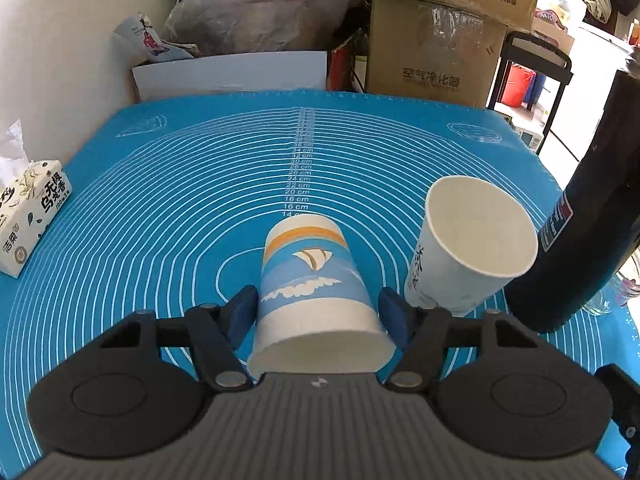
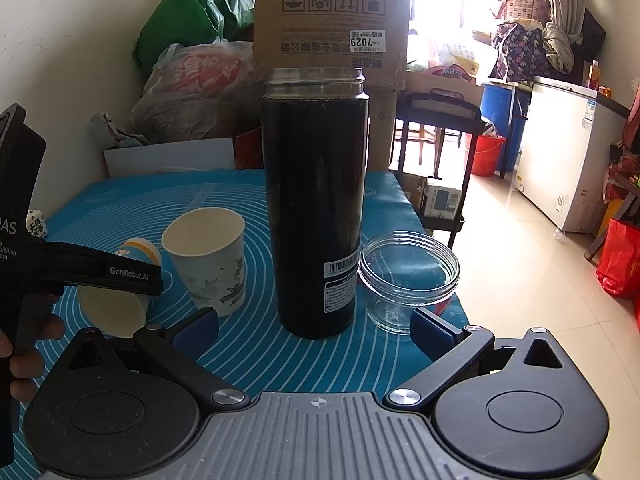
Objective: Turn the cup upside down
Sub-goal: 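Lift the held cup with the left tool and carry it toward the right tool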
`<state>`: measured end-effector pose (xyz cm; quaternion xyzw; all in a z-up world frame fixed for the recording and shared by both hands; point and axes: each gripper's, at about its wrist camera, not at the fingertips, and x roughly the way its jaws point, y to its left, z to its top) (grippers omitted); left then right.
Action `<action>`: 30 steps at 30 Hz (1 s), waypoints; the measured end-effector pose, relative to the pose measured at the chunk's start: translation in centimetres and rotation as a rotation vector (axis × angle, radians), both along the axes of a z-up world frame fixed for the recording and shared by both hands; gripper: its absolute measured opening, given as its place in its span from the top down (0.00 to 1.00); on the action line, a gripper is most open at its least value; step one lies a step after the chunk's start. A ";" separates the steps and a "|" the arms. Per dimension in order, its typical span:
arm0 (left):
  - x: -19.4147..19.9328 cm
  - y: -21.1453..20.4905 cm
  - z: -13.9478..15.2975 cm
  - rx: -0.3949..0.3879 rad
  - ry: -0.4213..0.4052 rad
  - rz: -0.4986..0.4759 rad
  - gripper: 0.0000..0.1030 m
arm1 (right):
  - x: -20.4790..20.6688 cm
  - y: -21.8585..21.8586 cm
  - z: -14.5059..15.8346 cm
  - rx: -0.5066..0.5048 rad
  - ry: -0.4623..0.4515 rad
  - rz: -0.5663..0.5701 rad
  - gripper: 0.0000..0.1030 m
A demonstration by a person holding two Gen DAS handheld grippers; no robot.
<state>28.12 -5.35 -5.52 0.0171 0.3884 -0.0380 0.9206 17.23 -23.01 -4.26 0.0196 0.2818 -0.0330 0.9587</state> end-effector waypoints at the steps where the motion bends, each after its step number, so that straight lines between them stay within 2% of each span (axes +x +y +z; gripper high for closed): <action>1: 0.0 0.0 0.0 0.003 -0.002 -0.002 0.38 | 0.0 0.0 0.0 0.001 0.002 0.000 0.00; 7: -0.4 -0.2 0.4 0.036 -0.014 -0.011 0.40 | 0.2 0.2 -0.1 0.007 0.016 0.012 0.00; 11: -1.6 0.2 1.1 0.031 -0.027 -0.019 0.40 | 0.0 0.2 0.0 0.019 0.025 0.014 0.00; 19: -7.0 1.9 2.9 0.037 -0.068 -0.031 0.40 | -2.1 0.6 1.1 0.026 0.025 0.024 0.00; 30: -13.3 3.4 2.5 0.035 -0.072 -0.035 0.40 | -6.7 1.7 1.6 0.027 0.038 0.040 0.00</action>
